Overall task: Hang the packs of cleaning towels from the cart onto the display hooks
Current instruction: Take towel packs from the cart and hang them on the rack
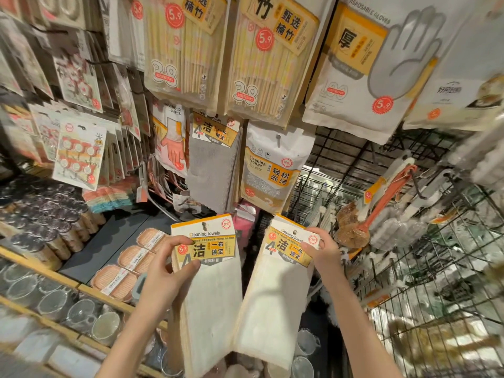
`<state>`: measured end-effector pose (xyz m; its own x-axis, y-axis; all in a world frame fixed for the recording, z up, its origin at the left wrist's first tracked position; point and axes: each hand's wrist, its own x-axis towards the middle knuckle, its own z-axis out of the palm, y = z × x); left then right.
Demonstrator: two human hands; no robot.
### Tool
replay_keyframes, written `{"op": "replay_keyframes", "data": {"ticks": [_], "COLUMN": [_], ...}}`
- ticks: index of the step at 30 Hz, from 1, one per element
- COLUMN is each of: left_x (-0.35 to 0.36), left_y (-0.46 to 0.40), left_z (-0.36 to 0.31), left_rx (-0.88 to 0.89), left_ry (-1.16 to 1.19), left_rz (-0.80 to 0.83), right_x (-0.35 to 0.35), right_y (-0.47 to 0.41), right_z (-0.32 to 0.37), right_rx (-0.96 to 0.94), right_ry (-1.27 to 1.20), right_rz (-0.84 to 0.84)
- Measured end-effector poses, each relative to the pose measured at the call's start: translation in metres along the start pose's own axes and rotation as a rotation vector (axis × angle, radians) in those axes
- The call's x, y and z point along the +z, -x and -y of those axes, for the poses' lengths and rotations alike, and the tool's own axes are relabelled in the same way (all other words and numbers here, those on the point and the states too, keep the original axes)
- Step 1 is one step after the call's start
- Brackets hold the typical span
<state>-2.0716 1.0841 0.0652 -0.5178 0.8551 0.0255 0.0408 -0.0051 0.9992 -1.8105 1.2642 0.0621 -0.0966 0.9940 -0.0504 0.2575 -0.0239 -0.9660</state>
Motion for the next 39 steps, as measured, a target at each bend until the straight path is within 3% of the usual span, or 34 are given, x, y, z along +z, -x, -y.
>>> {"op": "replay_keyframes", "data": {"ticks": [6, 13, 39], "left_x": [-0.014, -0.017, -0.009], "left_y": [-0.001, 0.002, 0.014], "left_z": [0.011, 0.022, 0.020], "left_rx": [-0.022, -0.061, -0.090], "left_ry": [-0.059, 0.051, 0.048], "left_rz": [-0.061, -0.105, -0.068], "right_x": [0.007, 0.015, 0.018], "right_y": [-0.028, -0.042, -0.055], "right_z": [-0.024, -0.039, -0.059], "right_rx": [0.019, 0.002, -0.044], "right_ry": [0.014, 0.097, 0.203], "right_rz": [-0.022, -0.038, -0.124]}}
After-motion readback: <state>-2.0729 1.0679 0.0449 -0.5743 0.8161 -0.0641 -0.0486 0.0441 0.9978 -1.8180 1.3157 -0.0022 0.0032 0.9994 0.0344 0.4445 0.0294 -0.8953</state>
